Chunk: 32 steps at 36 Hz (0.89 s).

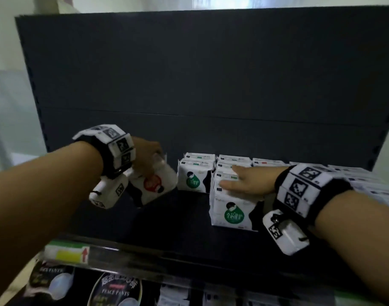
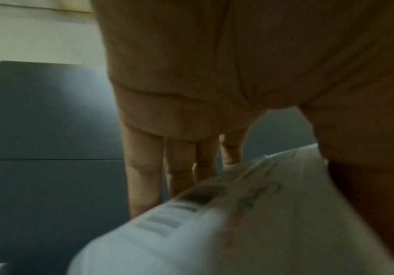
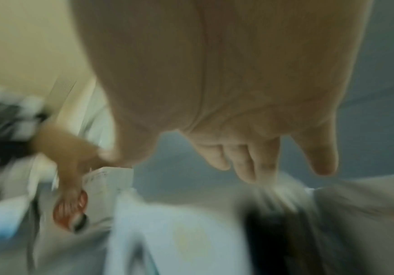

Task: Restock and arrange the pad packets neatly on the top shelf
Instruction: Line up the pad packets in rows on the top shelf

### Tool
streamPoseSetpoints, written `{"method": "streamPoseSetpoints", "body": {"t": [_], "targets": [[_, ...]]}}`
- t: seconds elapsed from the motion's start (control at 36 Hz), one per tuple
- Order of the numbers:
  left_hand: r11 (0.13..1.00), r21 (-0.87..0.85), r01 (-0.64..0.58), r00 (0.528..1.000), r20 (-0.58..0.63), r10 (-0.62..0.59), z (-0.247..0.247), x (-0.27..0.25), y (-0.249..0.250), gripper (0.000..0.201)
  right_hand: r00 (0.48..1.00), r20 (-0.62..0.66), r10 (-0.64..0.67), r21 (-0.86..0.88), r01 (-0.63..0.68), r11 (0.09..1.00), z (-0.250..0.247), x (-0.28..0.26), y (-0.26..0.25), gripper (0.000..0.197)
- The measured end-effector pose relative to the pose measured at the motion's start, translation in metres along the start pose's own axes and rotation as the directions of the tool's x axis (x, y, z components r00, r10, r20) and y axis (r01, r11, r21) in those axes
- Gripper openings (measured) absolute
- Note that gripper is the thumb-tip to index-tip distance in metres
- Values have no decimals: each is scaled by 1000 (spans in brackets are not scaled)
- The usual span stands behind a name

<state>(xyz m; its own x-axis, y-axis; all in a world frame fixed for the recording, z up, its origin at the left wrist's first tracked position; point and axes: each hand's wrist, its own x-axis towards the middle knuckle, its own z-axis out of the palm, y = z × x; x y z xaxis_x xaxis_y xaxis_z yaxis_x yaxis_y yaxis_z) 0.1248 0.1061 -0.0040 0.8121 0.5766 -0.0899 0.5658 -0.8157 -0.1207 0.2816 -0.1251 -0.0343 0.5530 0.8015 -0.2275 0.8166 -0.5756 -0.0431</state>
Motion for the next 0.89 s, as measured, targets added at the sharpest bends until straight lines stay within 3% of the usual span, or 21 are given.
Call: {"method": "streamPoseSetpoints", "body": {"t": [0.06,0.08,0.17,0.25,0.33,0.39,0.44,0.5,0.56,0.61,0.69,0.89], "targets": [[969,-229,-92,996,-40,86,-22,-16,11,65,995,-87,-53,101,62,993,-12,-7,5,107],[908,-399,-130,992,-61,115,-32,-23,17,67,988,-133,-80,148,100,984,-18,-9,7,111],[600,-746,-289,957,-213,196,-56,-40,47,68,955,-252,-157,303,232,924,-35,-21,15,117],[328,-841,-430,899,-365,243,-68,-45,82,65,905,-368,-211,569,399,719,-44,-36,26,74],[240,-824,-514,850,-450,274,-69,-43,114,70,887,-433,-161,726,449,520,-51,-56,48,56],[265,-789,-555,825,-481,297,-65,-38,131,72,891,-438,-123,753,438,491,-52,-67,67,56],[371,-733,-570,815,-449,366,-56,-32,144,89,888,-458,-43,736,406,543,-51,-76,86,59],[593,-584,-554,830,-329,451,-42,-23,153,104,877,-478,37,687,347,638,-46,-81,105,62],[803,-315,-506,863,-187,470,-22,-14,161,108,901,-431,57,681,283,675,-39,-86,119,62],[897,-57,-438,897,-105,431,3,-8,170,107,932,-360,43,630,209,748,-29,-87,127,63],[909,205,-362,923,-55,380,38,-3,177,109,964,-267,9,471,122,873,-15,-86,126,66],[910,205,-362,931,31,363,53,5,167,120,981,-193,9,277,46,960,7,-75,117,78]]}}
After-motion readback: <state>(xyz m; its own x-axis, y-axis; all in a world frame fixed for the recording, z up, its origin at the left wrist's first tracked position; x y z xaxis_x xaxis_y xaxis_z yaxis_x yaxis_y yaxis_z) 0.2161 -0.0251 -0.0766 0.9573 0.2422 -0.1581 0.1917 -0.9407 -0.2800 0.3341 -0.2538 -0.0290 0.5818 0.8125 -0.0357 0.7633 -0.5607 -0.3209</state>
